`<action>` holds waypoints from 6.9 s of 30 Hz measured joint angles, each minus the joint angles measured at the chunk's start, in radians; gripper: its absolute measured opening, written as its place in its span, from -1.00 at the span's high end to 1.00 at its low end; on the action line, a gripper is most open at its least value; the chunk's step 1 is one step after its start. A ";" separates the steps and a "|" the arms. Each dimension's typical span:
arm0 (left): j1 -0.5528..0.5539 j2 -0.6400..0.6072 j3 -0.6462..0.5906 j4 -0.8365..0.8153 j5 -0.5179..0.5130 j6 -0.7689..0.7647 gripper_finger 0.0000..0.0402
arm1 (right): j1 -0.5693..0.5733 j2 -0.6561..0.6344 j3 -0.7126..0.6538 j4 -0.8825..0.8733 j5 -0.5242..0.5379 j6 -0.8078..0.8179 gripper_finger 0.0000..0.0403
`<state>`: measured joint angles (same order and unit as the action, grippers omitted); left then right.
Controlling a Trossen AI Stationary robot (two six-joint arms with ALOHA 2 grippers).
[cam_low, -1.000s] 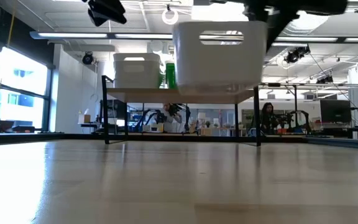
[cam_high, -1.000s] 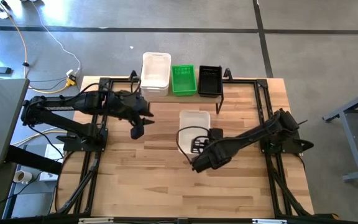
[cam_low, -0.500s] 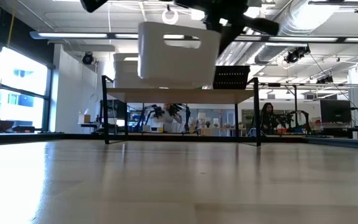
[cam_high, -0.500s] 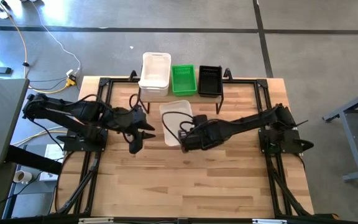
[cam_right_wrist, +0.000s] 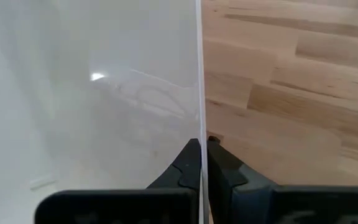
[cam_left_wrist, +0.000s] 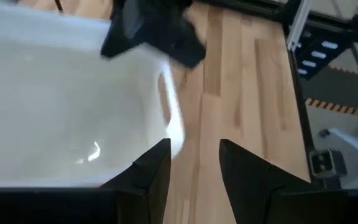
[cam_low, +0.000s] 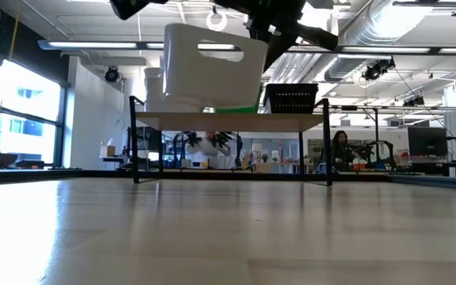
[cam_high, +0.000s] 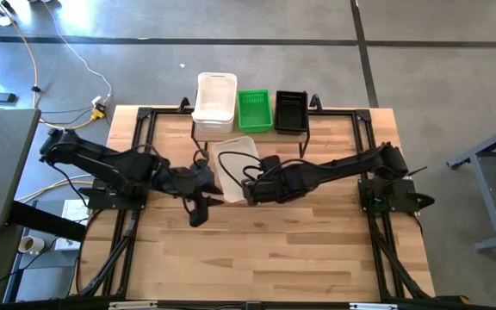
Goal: Stack baskets on shelf by color
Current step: Stack the white bin on top of the white bin
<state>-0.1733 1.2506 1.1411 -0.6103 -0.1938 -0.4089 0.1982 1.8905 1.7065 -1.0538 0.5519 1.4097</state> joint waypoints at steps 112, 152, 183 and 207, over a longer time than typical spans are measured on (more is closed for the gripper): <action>-0.076 0.010 0.212 -0.373 -0.243 0.412 1.00 | 0.062 -0.180 0.139 -0.090 0.134 -0.154 0.34; 0.806 0.126 0.557 -0.559 0.017 1.179 1.00 | -0.197 -0.178 0.138 -0.252 0.050 -0.355 0.34; 0.877 0.422 0.805 -0.909 0.160 1.021 1.00 | -0.475 -0.178 0.138 -0.243 -0.095 -0.780 0.34; 0.840 0.443 0.806 -0.951 0.205 0.964 1.00 | -0.512 -0.178 0.138 -0.236 -0.100 -0.921 0.34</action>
<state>0.6670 1.6932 1.9469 -1.5610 0.0116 0.5547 -0.3141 1.7130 1.8448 -1.2895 0.4515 0.4885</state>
